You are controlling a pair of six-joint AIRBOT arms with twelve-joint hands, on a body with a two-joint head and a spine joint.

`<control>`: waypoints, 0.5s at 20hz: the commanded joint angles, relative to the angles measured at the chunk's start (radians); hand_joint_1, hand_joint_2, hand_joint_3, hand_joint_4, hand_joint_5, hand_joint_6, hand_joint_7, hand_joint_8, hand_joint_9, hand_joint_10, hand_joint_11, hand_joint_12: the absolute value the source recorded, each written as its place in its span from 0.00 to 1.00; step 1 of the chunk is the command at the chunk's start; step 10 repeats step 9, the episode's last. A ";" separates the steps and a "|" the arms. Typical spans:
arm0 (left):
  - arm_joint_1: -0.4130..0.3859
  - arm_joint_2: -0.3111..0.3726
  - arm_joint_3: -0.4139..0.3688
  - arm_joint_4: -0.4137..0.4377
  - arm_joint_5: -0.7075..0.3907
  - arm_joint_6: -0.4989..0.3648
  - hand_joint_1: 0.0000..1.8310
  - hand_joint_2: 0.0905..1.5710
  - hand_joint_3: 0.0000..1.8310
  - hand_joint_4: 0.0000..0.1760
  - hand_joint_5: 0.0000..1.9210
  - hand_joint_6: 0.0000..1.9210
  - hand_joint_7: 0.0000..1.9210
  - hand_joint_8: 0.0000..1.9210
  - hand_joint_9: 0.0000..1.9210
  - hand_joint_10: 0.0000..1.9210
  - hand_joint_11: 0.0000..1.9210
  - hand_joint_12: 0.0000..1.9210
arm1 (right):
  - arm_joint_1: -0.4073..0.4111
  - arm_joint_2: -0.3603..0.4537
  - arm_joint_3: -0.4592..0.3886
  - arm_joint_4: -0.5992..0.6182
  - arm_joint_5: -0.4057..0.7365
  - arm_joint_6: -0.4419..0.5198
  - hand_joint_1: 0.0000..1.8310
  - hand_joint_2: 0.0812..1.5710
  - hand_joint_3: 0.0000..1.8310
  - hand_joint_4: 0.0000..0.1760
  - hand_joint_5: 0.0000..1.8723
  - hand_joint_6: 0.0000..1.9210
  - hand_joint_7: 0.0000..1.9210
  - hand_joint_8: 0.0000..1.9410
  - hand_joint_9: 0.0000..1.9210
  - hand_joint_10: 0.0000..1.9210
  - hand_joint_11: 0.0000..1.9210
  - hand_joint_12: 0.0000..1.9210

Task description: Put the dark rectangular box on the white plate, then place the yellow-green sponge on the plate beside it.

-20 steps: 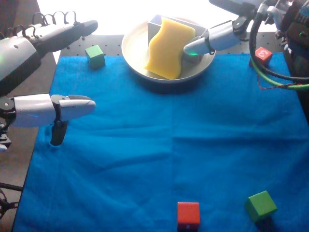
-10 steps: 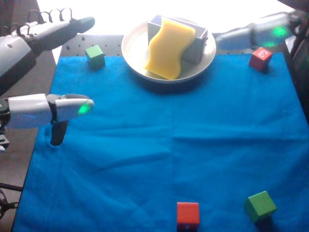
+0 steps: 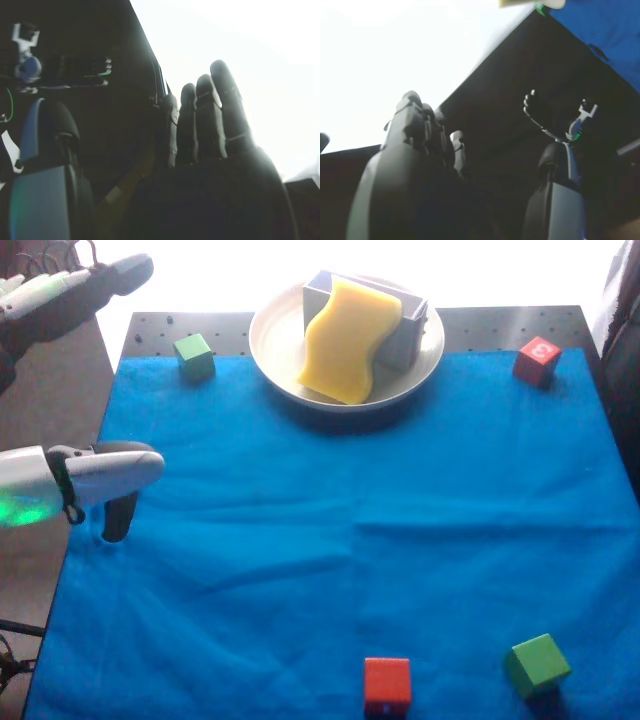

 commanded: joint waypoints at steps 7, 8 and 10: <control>0.128 0.012 -0.039 -0.106 -0.303 -0.004 0.29 0.59 0.00 0.51 0.11 0.00 0.10 0.00 0.14 0.00 0.00 0.54 | -0.005 -0.032 -0.013 0.019 0.146 0.003 0.46 0.48 0.00 0.87 0.07 0.00 0.07 0.00 0.04 0.01 0.00 0.00; 0.129 0.012 -0.039 -0.108 -0.308 -0.004 0.29 0.59 0.00 0.51 0.11 0.00 0.10 0.00 0.14 0.00 0.00 0.54 | -0.005 -0.031 -0.014 0.021 0.146 0.003 0.46 0.49 0.00 0.88 0.07 0.00 0.07 0.00 0.05 0.01 0.00 0.00; 0.129 0.012 -0.038 -0.109 -0.309 -0.004 0.29 0.59 0.00 0.54 0.11 0.00 0.10 0.00 0.14 0.00 0.00 0.52 | -0.005 -0.031 -0.014 0.023 0.146 0.003 0.45 0.48 0.00 0.98 0.07 0.00 0.07 0.00 0.05 0.01 0.00 0.00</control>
